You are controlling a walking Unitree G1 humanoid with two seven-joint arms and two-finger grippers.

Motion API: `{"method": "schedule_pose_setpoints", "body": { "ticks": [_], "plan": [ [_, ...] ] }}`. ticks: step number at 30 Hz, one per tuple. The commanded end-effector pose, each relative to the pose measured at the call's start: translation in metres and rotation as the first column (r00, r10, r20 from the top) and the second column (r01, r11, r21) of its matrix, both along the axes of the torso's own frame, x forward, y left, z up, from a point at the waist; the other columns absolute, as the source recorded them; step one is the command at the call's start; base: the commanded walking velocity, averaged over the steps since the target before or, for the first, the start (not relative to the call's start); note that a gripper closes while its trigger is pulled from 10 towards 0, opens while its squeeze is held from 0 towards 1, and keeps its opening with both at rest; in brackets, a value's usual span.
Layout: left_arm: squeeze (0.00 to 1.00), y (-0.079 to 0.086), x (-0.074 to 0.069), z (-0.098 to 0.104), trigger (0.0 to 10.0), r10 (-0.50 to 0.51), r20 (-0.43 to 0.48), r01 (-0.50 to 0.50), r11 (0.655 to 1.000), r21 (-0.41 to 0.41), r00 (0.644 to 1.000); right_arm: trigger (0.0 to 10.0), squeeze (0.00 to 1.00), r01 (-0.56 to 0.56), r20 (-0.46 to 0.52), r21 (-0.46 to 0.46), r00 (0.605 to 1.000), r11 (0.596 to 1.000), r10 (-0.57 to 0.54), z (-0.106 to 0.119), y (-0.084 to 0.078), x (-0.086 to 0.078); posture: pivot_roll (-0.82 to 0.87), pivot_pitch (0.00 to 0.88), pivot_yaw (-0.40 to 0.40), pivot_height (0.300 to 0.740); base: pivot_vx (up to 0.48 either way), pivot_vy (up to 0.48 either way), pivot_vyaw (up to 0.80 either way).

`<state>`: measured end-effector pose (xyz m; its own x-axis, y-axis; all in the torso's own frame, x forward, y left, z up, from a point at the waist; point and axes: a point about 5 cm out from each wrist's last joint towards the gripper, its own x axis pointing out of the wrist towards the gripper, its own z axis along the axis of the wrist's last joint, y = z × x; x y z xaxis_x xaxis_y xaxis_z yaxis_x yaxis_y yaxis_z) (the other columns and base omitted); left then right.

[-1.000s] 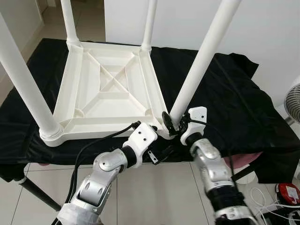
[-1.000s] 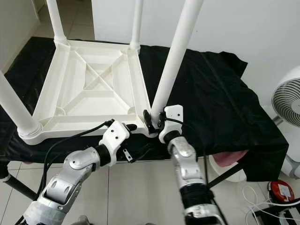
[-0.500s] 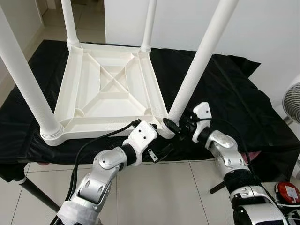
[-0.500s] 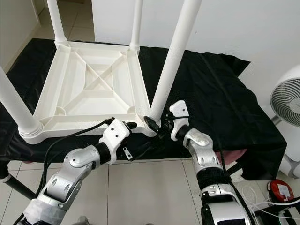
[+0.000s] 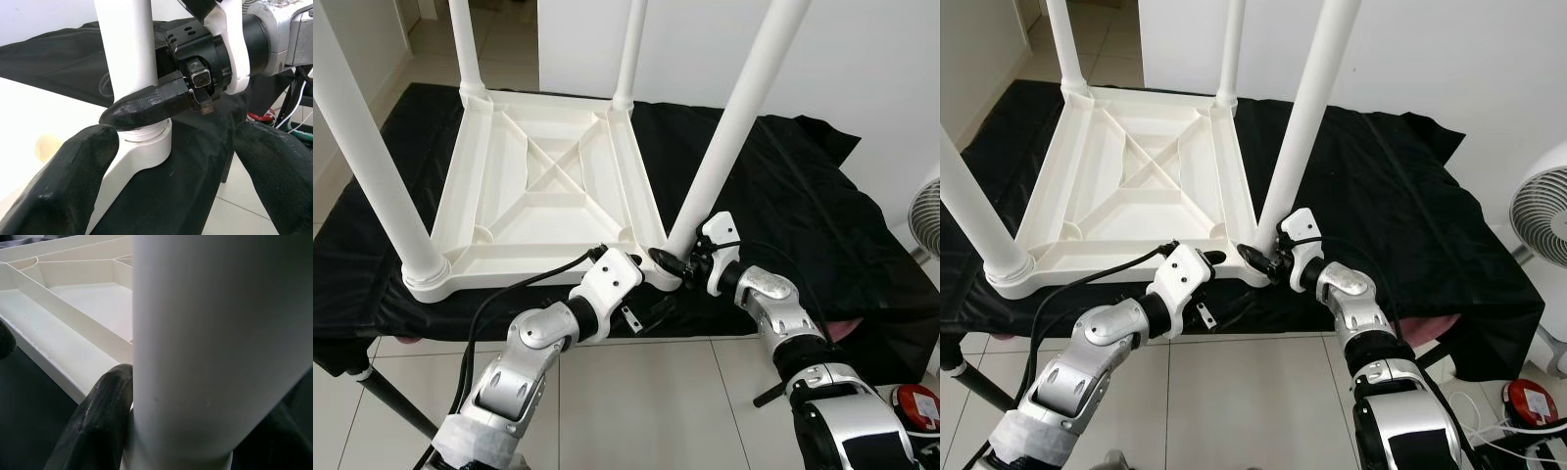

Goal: Building children table

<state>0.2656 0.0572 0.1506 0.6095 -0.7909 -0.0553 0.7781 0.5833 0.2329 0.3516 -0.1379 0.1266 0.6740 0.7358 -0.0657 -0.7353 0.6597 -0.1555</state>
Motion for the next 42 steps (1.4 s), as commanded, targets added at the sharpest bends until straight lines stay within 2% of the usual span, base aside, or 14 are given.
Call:
{"method": "schedule_pose_setpoints", "body": {
  "ticks": [1,5,6,15,20,26,28,30,31,32,34,36,38,42],
  "plan": [
    [0.0,-0.002,0.0,-0.003,10.0,0.023,-0.003,-0.023,1.0,0.002,1.0,0.0,0.0,-0.027,-0.02,-0.043,0.999,0.999,0.026,-0.007,0.001,-0.002,0.05,0.0,-0.103,0.74,0.0,0.0,0.0],
    [0.0,-0.002,0.001,-0.002,10.0,0.028,-0.004,-0.028,1.0,-0.003,1.0,0.0,0.0,-0.005,-0.014,-0.058,1.0,0.998,0.004,-0.01,-0.003,-0.001,0.05,0.0,-0.108,0.74,0.0,0.0,0.0],
    [0.0,-0.002,0.001,-0.002,10.0,0.03,-0.003,-0.03,1.0,-0.003,1.0,10.0,0.0,0.012,-0.01,-0.05,1.0,0.999,-0.013,-0.009,-0.004,0.0,0.04,0.0,-0.107,0.74,0.0,0.0,0.0],
    [0.0,-0.002,0.002,-0.001,10.0,0.033,-0.001,-0.033,0.999,-0.008,0.999,10.0,0.0,0.104,0.018,0.007,0.994,0.995,-0.104,-0.006,-0.002,0.001,0.04,0.001,-0.105,0.74,0.0,0.0,0.0],
    [0.0,-0.002,0.001,-0.001,10.0,0.029,-0.005,-0.029,1.0,-0.008,1.0,10.0,0.0,0.248,-0.006,0.084,0.969,0.965,-0.248,-0.008,0.001,0.001,0.04,0.011,-0.1,0.74,0.0,0.0,0.0],
    [0.0,-0.002,0.0,-0.001,10.0,0.026,-0.007,-0.026,1.0,-0.009,1.0,10.0,0.0,0.322,-0.022,0.126,0.947,0.938,-0.322,-0.011,0.005,-0.001,0.03,0.017,-0.097,0.74,0.0,0.0,0.0],
    [0.0,-0.002,-0.001,-0.002,10.0,0.023,-0.01,-0.023,1.0,-0.008,1.0,10.0,0.0,0.467,-0.103,0.184,0.884,0.865,-0.455,-0.018,0.014,-0.005,0.03,0.021,-0.095,0.74,0.0,0.0,0.0],
    [0.0,-0.002,-0.001,-0.002,10.0,0.023,-0.01,-0.023,1.0,-0.008,1.0,10.0,0.0,0.467,-0.103,0.184,0.884,0.865,-0.455,-0.018,0.014,-0.005,0.03,0.021,-0.095,0.74,0.0,0.0,0.0],
    [0.0,-0.002,-0.001,-0.002,10.0,0.022,-0.01,-0.022,1.0,-0.008,1.0,10.0,0.0,0.517,-0.136,0.197,0.856,0.833,-0.499,-0.021,0.018,-0.007,0.03,0.021,-0.095,0.74,0.0,0.0,0.0],
    [0.0,-0.002,-0.001,-0.002,10.0,0.022,-0.01,-0.022,1.0,-0.008,1.0,10.0,0.0,0.517,-0.136,0.197,0.856,0.833,-0.499,-0.021,0.018,-0.007,0.03,0.021,-0.095,0.74,0.0,0.0,0.0],
    [0.0,-0.003,-0.002,-0.002,10.0,0.021,-0.014,-0.021,1.0,-0.01,1.0,10.0,0.0,0.636,-0.162,0.209,0.772,0.743,-0.615,-0.024,0.031,-0.016,0.03,0.031,-0.097,0.74,0.0,0.0,0.0],
    [0.0,-0.003,-0.002,-0.002,10.0,0.021,-0.014,-0.021,1.0,-0.01,1.0,10.0,0.0,0.636,-0.162,0.209,0.772,0.743,-0.615,-0.024,0.031,-0.016,0.03,0.031,-0.097,0.74,0.0,0.0,0.0],
    [0.0,-0.005,-0.003,-0.002,10.0,0.019,-0.017,-0.019,1.0,-0.013,1.0,10.0,0.0,0.672,-0.166,0.221,0.74,0.707,-0.651,-0.022,0.044,-0.021,0.03,0.033,-0.097,0.74,0.0,0.0,0.0],
    [0.0,-0.005,-0.003,-0.003,10.0,0.019,-0.019,-0.019,1.0,-0.014,1.0,10.0,0.0,0.676,-0.164,0.221,0.736,0.703,-0.657,-0.02,0.043,-0.021,0.03,0.034,-0.101,0.74,0.0,0.0,0.0]
  ]
}}
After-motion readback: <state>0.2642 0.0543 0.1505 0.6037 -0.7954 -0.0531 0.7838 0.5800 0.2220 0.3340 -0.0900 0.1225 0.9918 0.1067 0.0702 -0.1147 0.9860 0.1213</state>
